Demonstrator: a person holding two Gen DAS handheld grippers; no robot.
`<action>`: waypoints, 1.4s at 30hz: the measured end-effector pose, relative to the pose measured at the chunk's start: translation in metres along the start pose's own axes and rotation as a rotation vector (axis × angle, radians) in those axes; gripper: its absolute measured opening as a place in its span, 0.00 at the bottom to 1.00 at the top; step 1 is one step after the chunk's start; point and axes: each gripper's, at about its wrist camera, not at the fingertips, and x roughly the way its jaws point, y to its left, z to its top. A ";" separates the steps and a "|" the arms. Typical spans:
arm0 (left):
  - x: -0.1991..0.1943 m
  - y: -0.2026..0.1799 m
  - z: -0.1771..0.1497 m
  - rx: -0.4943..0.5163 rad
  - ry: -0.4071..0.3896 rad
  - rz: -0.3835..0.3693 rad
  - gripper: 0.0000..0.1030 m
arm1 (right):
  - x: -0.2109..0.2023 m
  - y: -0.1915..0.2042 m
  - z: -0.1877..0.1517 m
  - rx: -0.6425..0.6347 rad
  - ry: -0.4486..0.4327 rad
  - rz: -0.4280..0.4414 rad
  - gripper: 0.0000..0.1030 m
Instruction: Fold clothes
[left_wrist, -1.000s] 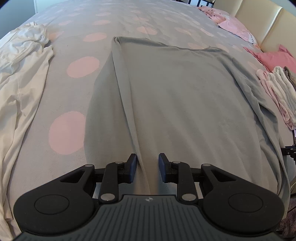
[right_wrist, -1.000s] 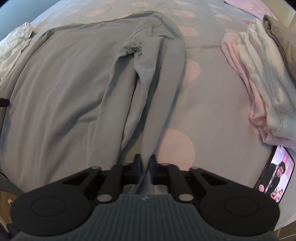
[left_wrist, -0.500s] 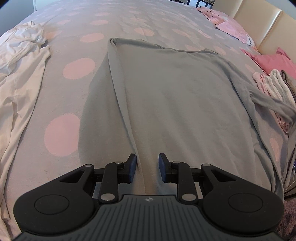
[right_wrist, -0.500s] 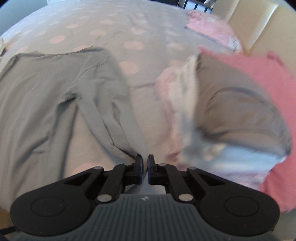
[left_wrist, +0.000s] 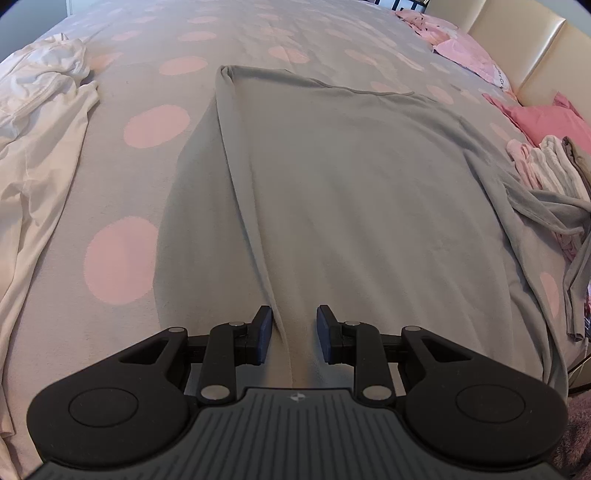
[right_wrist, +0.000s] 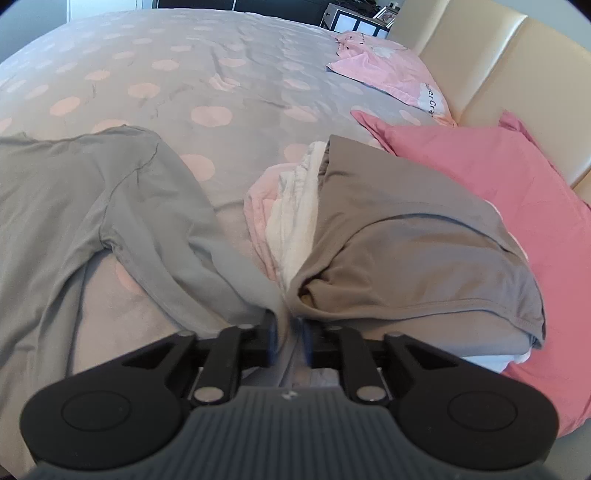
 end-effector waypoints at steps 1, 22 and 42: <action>0.001 -0.001 0.000 0.004 0.002 0.004 0.23 | -0.001 0.002 0.000 -0.003 -0.006 0.005 0.29; -0.056 0.031 0.011 -0.126 -0.152 0.032 0.00 | -0.030 0.041 0.002 -0.087 -0.109 0.090 0.45; -0.110 0.160 0.116 -0.330 -0.312 0.303 0.00 | 0.002 0.047 0.010 -0.025 -0.023 0.136 0.45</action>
